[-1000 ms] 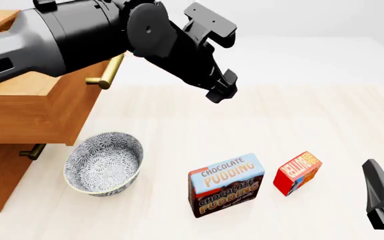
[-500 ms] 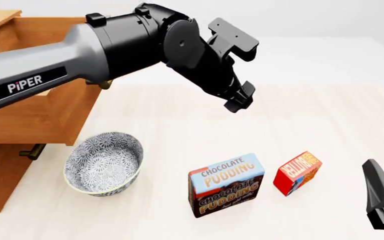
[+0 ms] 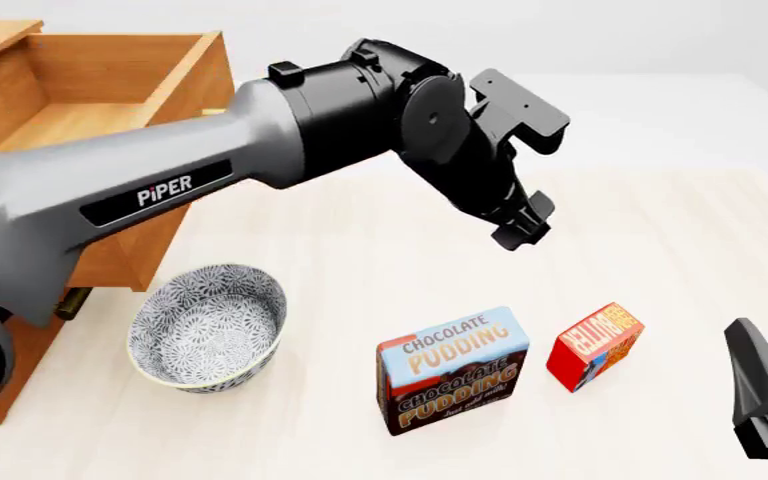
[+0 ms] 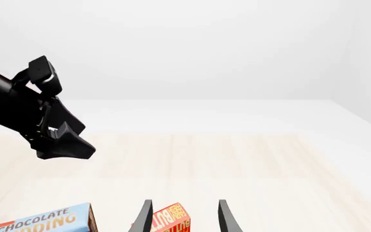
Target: Put the butter at the back in the top drawer of the cabinet and close it.
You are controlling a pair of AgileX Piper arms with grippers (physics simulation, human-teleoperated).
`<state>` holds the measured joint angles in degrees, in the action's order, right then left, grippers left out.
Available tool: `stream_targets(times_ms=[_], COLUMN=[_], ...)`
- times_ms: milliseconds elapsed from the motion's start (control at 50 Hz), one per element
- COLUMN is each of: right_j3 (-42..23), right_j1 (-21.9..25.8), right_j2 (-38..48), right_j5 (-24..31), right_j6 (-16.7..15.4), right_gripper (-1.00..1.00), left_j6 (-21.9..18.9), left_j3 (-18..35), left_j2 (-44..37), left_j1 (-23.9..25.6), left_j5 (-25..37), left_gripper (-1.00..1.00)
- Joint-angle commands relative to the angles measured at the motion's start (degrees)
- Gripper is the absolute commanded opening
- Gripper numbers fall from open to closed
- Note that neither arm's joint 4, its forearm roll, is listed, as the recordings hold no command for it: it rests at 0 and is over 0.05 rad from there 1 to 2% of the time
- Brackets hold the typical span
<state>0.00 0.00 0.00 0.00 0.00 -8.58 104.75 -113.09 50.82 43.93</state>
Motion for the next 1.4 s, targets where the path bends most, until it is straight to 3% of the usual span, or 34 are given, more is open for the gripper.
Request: stream_targets(times_ms=[20, 600, 1260, 1280, 1320, 1340, 1400], right_j3=[0.0, 0.0, 0.0, 0.0, 0.0, 0.0, 0.0], right_j1=[0.0, 0.0, 0.0, 0.0, 0.0, 0.0, 0.0], right_j2=[0.0, 0.0, 0.0, 0.0, 0.0, 0.0, 0.0], right_j5=[0.0, 0.0, 0.0, 0.0, 0.0, 0.0, 0.0], right_j6=[0.0, 0.0, 0.0, 0.0, 0.0, 0.0, 0.0], right_gripper=[1.0, 1.0, 1.0, 1.0, 1.0, 1.0, 1.0], left_j6=[0.4, 2.3, 2.6, 3.7, 3.7, 3.7, 3.7], left_j3=[2.6, 8.5, 8.9, 14.1, 14.5, 17.8, 18.2], left_j2=[-2.7, -9.9, -10.5, -15.4, -15.6, -17.9, -18.0], left_j1=[1.2, 4.4, 5.1, 6.5, 6.5, 6.9, 6.9], left_j5=[0.8, 2.4, 2.7, 4.6, 4.8, 6.2, 6.4], left_gripper=[1.0, 1.0, 1.0, 1.0, 1.0, 1.0, 1.0])
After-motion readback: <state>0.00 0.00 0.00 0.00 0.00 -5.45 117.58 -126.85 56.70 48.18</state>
